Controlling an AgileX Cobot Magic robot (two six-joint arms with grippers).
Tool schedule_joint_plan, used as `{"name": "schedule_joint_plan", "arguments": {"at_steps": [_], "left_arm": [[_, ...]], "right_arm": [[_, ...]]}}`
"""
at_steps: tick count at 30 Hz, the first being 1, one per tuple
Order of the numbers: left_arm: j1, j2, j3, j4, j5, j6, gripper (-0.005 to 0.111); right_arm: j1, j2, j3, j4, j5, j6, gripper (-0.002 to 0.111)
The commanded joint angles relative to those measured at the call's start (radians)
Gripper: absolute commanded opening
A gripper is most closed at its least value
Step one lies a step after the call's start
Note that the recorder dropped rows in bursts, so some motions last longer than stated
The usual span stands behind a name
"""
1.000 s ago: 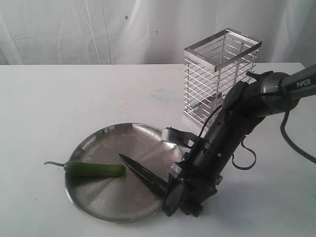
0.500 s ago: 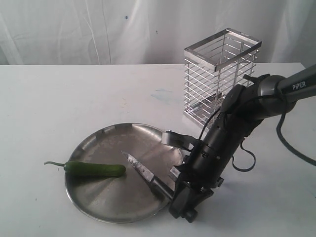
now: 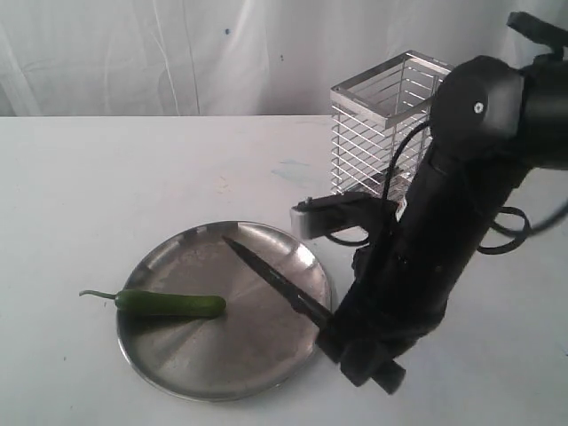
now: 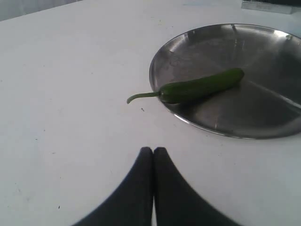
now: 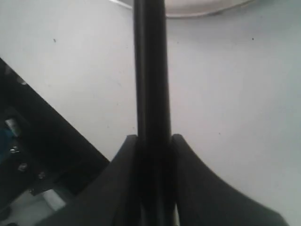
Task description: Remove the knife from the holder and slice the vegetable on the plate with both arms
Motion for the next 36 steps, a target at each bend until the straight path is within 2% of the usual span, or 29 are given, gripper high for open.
{"name": "schedule_joint_plan", "arguments": {"at_steps": [1,3,6,8,12,14,17,20,24,26,28,31,33,36], "left_arm": [[0.004,-0.005,0.0,-0.004,-0.005,-0.007,0.0],[0.004,-0.005,0.0,-0.039,-0.067,-0.011,0.0],[0.004,-0.005,0.0,-0.247,-0.137,-0.173,0.0],[0.004,-0.005,0.0,-0.315,-0.153,-0.238,0.0],[0.004,-0.005,0.0,-0.315,-0.16,-0.245,0.0],[0.004,-0.005,0.0,-0.344,-0.16,-0.283,0.0],[0.004,-0.005,0.0,-0.365,-0.199,-0.362,0.0],[0.004,-0.005,0.0,-0.365,-0.37,-0.372,0.0],[0.004,-0.005,0.0,-0.332,-0.711,-0.372,0.0],[0.004,-0.005,0.0,-0.305,-0.871,-0.372,0.0],[0.004,-0.005,-0.056,-0.299,-0.952,-0.361,0.0],[0.004,0.062,-0.21,-0.262,-0.916,-0.281,0.0],[0.004,0.145,-0.325,-0.127,-0.861,-0.177,0.0],[0.004,0.353,-0.495,0.115,-0.667,0.014,0.0]], "right_arm": [[0.123,-0.146,0.07,-0.302,-0.239,0.286,0.0],[0.126,-0.163,0.072,-0.34,-0.264,0.289,0.0],[0.126,-0.156,0.072,-0.318,-0.24,0.136,0.0],[0.126,-0.144,0.072,-0.299,-0.223,0.047,0.0],[0.126,-0.109,0.072,-0.321,-0.208,0.045,0.0],[0.126,-0.084,0.072,-0.34,-0.208,0.129,0.0],[0.126,-0.051,0.072,-0.34,-0.21,0.147,0.0],[0.128,-0.035,0.072,-0.316,-0.2,0.115,0.0],[0.128,-0.035,0.072,-0.311,-0.152,0.084,0.0],[0.13,-0.035,0.072,-0.311,-0.079,0.037,0.0],[0.135,-0.035,0.072,-0.306,0.021,0.003,0.0],[0.151,-0.042,0.072,-0.255,0.002,0.003,0.0],[0.162,-0.042,0.07,-0.205,-0.052,0.003,0.0],[0.166,-0.042,0.07,-0.196,-0.14,0.021,0.0]]}}
